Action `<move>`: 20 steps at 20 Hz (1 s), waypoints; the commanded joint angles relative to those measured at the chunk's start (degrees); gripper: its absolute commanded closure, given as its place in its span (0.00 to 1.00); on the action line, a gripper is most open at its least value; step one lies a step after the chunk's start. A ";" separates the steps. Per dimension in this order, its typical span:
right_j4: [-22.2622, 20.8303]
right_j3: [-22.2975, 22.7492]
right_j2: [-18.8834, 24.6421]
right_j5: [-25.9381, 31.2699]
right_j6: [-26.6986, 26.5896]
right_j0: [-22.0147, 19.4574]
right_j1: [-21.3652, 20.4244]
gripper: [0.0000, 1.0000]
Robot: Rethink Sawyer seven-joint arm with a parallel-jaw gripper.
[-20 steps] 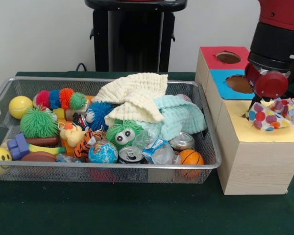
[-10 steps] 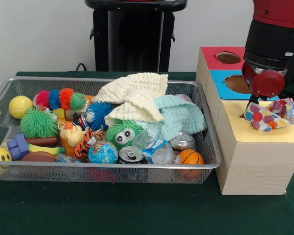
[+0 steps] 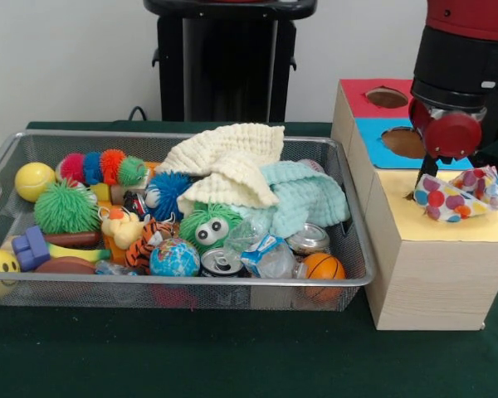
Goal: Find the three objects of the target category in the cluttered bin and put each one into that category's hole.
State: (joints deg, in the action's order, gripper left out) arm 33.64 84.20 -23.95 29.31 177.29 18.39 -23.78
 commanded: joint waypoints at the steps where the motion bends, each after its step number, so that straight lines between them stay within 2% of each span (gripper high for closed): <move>1: -5.99 1.75 1.89 14.91 -1.61 -3.92 -2.16 1.00; 4: -7.68 -2.25 0.06 20.00 -0.52 -3.95 -3.70 1.00; 7: -9.12 -5.21 0.17 23.59 -0.74 -5.08 -4.11 1.00; 13: -10.79 -7.48 1.97 25.56 -0.40 -6.73 -3.80 1.00; 17: -10.02 -9.27 3.42 27.36 2.58 -6.63 -3.42 1.00; 20: -9.68 -12.03 2.82 29.40 6.37 -5.79 -1.73 1.00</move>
State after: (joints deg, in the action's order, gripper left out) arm 25.21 76.48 -25.08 50.51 177.29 13.38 -28.12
